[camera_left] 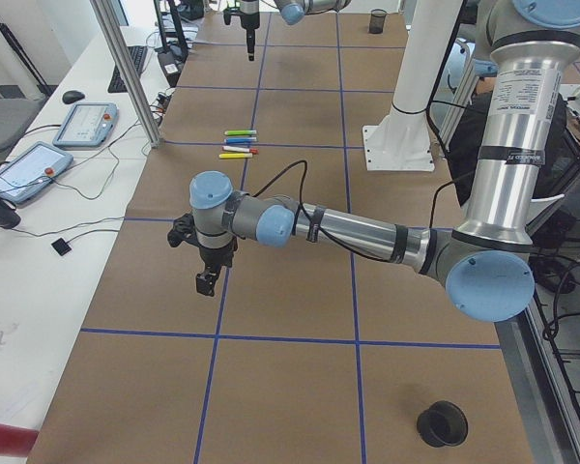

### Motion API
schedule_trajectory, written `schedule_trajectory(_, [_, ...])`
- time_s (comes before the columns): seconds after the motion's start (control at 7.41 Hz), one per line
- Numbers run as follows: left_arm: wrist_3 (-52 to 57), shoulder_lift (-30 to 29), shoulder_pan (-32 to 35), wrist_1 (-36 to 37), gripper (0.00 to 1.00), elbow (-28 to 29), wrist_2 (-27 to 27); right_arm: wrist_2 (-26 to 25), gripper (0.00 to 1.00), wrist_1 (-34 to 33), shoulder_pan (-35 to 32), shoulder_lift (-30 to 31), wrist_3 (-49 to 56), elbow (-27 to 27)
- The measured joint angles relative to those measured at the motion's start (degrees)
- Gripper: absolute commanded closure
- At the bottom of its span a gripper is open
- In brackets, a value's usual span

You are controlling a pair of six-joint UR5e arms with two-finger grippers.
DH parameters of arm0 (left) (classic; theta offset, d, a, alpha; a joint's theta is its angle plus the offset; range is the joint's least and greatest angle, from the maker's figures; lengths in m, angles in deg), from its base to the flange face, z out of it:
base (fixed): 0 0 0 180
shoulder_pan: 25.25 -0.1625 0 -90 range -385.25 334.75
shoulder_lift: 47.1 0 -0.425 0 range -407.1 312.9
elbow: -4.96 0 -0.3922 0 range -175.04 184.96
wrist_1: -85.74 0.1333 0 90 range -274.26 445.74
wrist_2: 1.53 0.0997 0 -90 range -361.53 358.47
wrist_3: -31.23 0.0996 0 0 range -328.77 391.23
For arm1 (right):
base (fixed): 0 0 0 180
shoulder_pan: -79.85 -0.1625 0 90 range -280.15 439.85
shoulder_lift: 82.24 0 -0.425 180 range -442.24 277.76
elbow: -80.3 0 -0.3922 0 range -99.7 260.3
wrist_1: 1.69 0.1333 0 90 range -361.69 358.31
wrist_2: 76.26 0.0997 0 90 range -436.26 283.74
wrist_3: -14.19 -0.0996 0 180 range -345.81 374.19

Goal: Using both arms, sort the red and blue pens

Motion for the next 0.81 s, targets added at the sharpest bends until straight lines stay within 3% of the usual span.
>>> schedule_trajectory(0.4, [0.1, 0.3, 0.0, 0.0, 0.0, 0.1, -0.2, 0.5, 0.0, 9.4, 5.0, -12.1, -0.2, -18.6])
schedule_trajectory(0.67, [0.2, 0.6, 0.0, 0.0, 0.0, 0.1, -0.3, -1.0, 0.04, 13.6, 9.0, -18.3, -1.1, -26.9])
schedule_trajectory(0.81, [0.2, 0.7, 0.1, 0.0, 0.0, 0.1, -0.3, -3.1, 0.13, 14.2, 11.0, -20.0, -1.7, -28.9])
